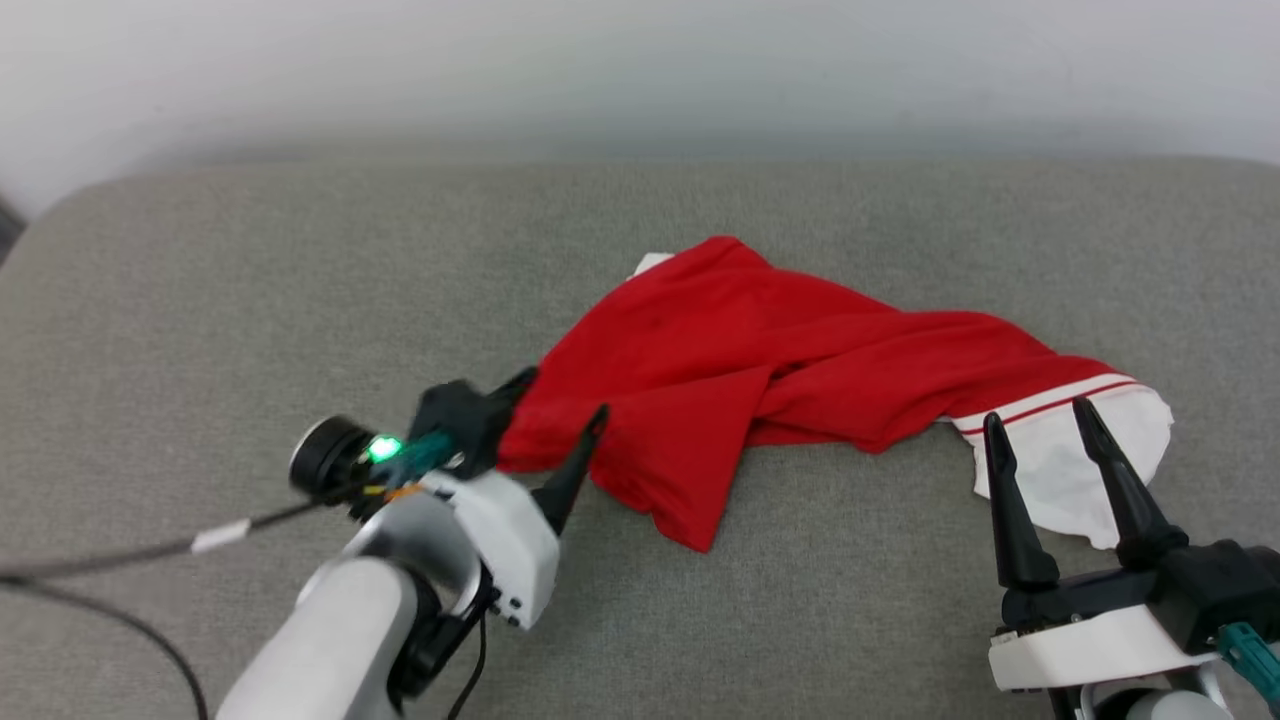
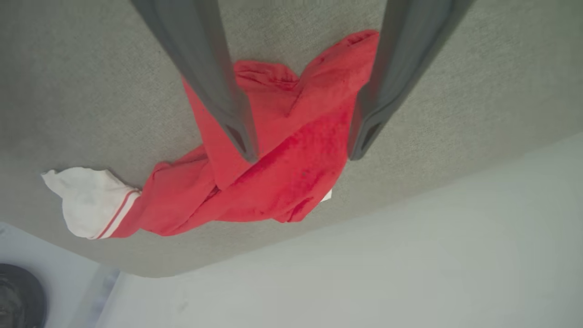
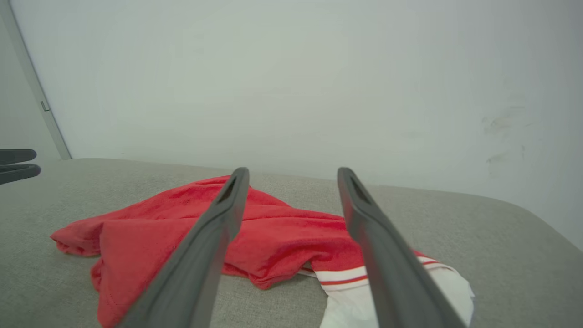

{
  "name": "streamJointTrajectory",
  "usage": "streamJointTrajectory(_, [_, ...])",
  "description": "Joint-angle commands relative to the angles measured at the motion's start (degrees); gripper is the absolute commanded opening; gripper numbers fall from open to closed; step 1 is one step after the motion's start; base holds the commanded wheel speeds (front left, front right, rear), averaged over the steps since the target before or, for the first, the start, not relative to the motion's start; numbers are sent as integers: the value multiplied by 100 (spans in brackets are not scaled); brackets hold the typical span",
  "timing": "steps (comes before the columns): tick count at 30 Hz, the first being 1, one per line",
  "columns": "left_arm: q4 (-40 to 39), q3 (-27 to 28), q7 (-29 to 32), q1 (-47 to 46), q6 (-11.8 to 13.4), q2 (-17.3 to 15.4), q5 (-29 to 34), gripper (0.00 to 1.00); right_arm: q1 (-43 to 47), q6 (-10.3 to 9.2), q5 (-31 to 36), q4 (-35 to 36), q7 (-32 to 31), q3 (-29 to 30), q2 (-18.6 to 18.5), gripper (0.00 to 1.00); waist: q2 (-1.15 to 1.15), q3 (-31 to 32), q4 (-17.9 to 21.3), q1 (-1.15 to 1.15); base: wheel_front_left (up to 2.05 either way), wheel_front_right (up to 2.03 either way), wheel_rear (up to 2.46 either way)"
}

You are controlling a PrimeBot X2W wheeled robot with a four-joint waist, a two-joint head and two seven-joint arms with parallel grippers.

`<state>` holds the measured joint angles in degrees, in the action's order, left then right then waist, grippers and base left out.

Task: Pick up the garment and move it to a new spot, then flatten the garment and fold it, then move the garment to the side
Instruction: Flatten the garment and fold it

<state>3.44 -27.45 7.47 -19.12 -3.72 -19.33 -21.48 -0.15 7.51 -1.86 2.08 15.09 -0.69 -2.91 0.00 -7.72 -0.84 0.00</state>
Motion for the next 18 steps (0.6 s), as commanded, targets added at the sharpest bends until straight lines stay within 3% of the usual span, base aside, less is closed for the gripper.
streamJointTrajectory(1, [63, -102, 261, -219, -86, -35, -13, 100, -84, -4, 22, 26, 12, -11, 6, 100, 0, -269, 71, 0, 0, 0, 0])
streamJointTrajectory(5, [311, -459, 1510, -875, -271, -34, -321, 100, -184, -4, 81, 44, 12, -42, 5, 100, 0, -558, 169, 0, 0, 0, 0])
streamJointTrajectory(9, [411, -786, 2339, -1425, -342, -100, -564, 100, -298, -4, 91, 79, 12, -66, 5, 100, 0, -840, 283, 0, 0, 0, 0])
streamJointTrajectory(18, [940, -1580, 2900, -2141, -371, -156, -867, 100, -486, -4, 56, 118, 12, -94, 6, 100, 0, -1335, 447, 0, 0, 0, 0])
